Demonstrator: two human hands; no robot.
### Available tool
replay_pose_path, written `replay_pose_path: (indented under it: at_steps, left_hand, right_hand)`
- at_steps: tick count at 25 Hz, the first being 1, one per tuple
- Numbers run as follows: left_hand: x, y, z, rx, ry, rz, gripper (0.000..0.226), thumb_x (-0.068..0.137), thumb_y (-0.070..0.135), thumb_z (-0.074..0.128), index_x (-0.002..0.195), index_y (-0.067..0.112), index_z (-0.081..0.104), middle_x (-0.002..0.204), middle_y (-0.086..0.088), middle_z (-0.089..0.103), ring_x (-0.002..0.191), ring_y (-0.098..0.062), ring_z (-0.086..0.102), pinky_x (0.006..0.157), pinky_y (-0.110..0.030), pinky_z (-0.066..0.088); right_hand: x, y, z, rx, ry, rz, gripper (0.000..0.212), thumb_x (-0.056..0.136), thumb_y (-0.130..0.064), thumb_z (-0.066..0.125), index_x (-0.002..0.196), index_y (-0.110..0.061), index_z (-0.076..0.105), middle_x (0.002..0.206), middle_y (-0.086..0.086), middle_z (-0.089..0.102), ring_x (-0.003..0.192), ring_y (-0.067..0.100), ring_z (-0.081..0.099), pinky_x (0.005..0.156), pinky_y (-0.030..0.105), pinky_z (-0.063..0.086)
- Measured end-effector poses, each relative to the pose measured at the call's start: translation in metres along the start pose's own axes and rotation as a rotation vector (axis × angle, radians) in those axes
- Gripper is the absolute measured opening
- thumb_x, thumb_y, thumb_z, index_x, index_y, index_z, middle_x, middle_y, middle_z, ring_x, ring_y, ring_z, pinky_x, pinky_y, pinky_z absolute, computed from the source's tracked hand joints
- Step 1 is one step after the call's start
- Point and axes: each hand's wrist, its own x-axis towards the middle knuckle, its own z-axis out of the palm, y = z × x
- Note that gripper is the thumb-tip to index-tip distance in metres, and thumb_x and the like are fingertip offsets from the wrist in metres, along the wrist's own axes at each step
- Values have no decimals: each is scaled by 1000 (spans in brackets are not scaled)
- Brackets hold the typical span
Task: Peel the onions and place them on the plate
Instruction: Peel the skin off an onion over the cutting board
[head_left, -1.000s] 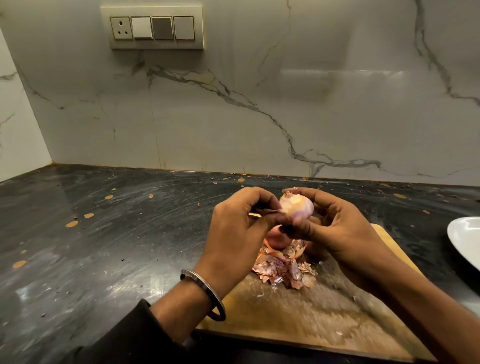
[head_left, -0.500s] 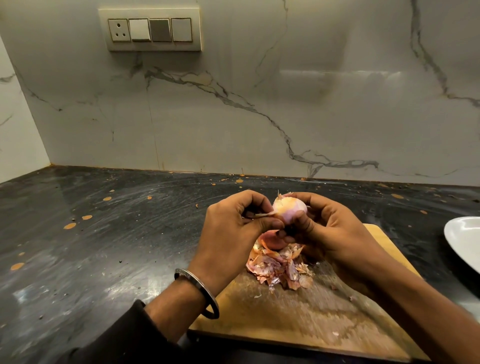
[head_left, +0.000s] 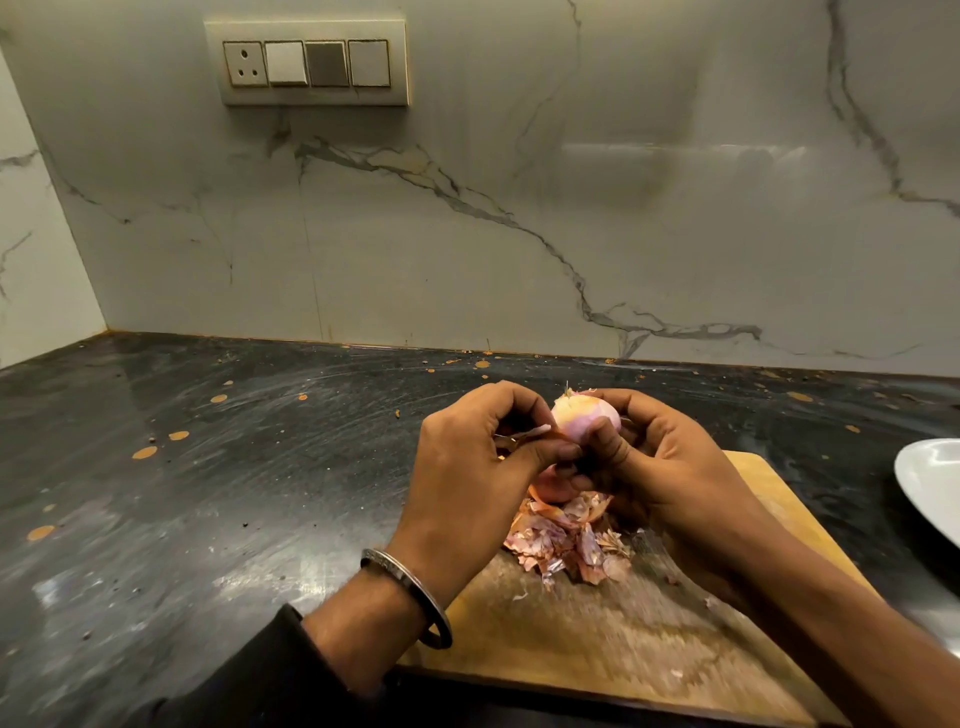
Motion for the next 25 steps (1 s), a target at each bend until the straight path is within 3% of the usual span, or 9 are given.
replay_pose_path:
  at_steps: [3,6,12,17,21,25]
  left_hand:
    - [0,1,2,-26,-2,-22,10,81,17,79,84,17,69,79,11,67,81,-6,65,70,-14,51]
    - [0,0,4,-6,13,-30,9,83,19,77,87,17,69,82,10,67,83,-6,65,72,-22,54]
    - [-1,2,1,6,42,-7,12,80,17,80,88,17,71,82,10,69,83,-6,67,73,-26,56]
    - [-3,2,5,0,-11,-11,7,86,16,74,89,18,68,85,8,67,84,-8,66,72,-29,56]
    - [-4,3,5,1,14,-6,15,81,20,78,93,21,69,89,11,69,89,-3,66,70,-23,58]
    - [-1,2,4,-42,5,9,6,85,12,74,90,16,71,85,9,69,86,-6,67,67,-20,55]
  right_hand:
    - [0,0,3,12,15,4,48,79,-33,66,118,-7,60,88,12,77,71,23,75,51,19,53]
    - [1,-2,1,6,17,33,47,81,-32,66,116,-3,55,86,14,76,65,22,74,47,19,52]
    - [1,-4,4,-24,39,69,63,70,-42,76,114,-6,50,93,15,77,80,35,76,53,26,57]
    - [0,-2,7,38,77,75,64,67,-41,78,109,-3,47,91,20,76,76,39,75,48,25,55]
    - [1,-2,6,20,84,91,67,69,-45,76,117,-6,51,90,17,77,76,38,75,56,29,59]
    - [1,-2,7,38,41,70,47,80,-42,70,117,-11,67,100,20,75,88,38,75,70,36,62]
